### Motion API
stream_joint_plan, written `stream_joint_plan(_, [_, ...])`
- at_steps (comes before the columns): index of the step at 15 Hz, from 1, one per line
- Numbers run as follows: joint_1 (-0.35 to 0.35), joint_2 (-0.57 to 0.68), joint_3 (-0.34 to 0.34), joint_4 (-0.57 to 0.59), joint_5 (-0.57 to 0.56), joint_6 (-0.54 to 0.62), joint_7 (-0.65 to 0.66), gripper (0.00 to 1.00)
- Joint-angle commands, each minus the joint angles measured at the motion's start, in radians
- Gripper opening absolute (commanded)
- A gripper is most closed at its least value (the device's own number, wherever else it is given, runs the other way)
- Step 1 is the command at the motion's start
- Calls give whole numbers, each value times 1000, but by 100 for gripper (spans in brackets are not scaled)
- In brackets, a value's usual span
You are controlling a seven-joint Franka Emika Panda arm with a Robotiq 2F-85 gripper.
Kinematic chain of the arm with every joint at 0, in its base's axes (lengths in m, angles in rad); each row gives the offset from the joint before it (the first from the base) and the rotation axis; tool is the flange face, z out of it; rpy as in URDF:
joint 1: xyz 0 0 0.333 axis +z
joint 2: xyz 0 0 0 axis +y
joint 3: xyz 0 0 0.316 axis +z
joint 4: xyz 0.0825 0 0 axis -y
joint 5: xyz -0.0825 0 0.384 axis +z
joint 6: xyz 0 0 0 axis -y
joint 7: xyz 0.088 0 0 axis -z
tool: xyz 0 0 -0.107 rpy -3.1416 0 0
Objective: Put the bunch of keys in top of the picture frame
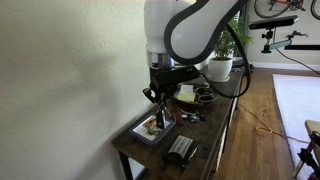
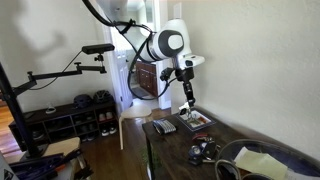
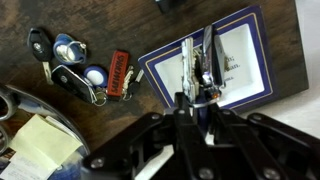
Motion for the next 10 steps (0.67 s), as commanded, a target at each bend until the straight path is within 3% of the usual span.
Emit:
stream_joint_plan(1, [-10, 82, 7, 90, 20, -27, -58, 7])
stream_joint_plan(10, [-12, 224, 3, 189, 75, -16, -156, 7])
